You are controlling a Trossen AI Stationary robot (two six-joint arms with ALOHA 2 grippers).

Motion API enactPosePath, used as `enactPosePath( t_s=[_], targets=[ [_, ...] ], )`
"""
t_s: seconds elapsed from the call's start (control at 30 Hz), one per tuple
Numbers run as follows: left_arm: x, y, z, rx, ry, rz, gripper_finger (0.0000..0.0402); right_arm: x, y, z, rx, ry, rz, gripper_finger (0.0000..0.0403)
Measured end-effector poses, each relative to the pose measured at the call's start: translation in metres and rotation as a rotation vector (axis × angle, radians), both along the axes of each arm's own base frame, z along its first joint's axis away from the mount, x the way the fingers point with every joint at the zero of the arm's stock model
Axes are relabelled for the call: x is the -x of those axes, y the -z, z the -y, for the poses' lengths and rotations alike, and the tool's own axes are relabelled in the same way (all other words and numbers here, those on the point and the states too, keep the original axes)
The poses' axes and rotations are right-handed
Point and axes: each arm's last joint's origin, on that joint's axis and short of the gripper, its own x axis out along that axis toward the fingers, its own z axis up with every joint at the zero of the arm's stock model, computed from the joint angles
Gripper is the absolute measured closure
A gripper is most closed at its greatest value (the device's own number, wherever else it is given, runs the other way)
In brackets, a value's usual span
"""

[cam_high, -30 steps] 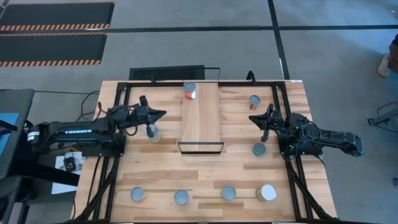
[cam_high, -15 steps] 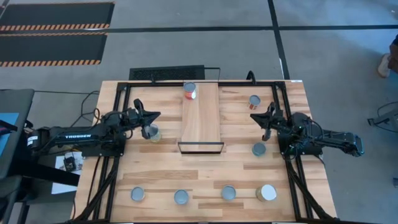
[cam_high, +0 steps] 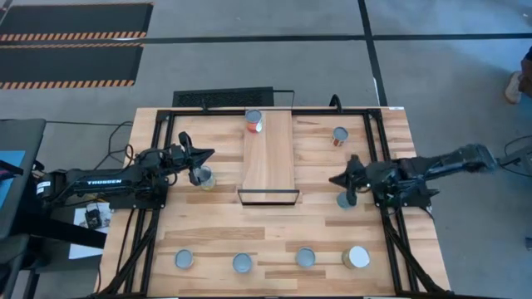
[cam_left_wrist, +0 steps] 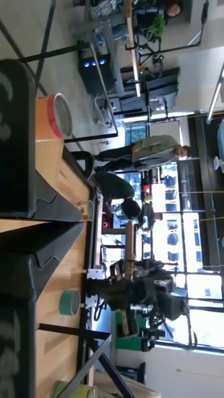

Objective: Pick and place cans onto a shelf
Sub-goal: Put the small tuna can on the shelf

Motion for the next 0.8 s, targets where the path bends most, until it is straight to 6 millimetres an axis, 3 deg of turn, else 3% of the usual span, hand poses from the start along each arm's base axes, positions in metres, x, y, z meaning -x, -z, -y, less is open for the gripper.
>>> enactPosePath(
  t_s=[0.2, 0.47, 0.63, 0.8],
  targets=[
    [0.0, 0.001, 0.0, -0.003, -0.001, -0.013, 0.04, -0.007, -0.002, -0.031, -0.108, 0.029, -0.319, 0.0375],
    [0.0, 0.002, 0.0, -0.001, -0.002, -0.02, 0.04, -0.017, 0.002, -0.063, -0.145, 0.169, -0.646, 0.0297],
    [0.0, 0.003, 0.0, 0.001, -0.002, -0.028, 0.04, -0.028, 0.012, -0.072, -0.118, 0.193, -0.734, 0.0255],
    [0.0, 0.003, 0.0, 0.001, -0.002, -0.028, 0.04, -0.037, 0.025, -0.07, -0.079, 0.248, -0.812, 0.025]
  ],
)
